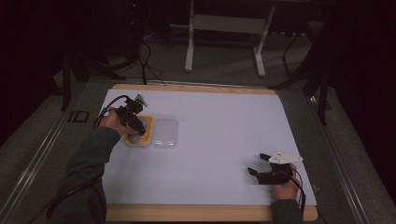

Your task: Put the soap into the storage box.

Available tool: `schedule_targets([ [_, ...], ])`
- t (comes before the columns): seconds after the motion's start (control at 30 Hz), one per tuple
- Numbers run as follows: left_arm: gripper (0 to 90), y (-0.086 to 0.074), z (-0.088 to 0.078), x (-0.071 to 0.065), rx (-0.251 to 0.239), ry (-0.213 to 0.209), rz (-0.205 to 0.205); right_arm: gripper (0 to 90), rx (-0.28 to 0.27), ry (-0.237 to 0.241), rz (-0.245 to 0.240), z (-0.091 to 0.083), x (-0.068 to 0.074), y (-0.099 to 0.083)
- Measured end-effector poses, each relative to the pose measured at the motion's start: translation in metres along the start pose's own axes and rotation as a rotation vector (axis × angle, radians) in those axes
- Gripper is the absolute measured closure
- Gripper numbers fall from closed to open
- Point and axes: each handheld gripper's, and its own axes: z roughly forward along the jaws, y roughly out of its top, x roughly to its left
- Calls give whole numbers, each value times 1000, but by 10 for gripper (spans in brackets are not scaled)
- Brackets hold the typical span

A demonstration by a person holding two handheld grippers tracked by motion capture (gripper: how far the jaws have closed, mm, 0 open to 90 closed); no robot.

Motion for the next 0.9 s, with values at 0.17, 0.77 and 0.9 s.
schedule_targets([
  [0.17,498,3,0,3,0,-6,-8,192,0,0,-1,0,0,0],
  [0.77,498,9,10,14,8,2,-60,192,1,-1,-1,0,0,0],
  [0.9,498,10,11,15,15,5,-58,192,2,-1,-1,0,0,0],
])
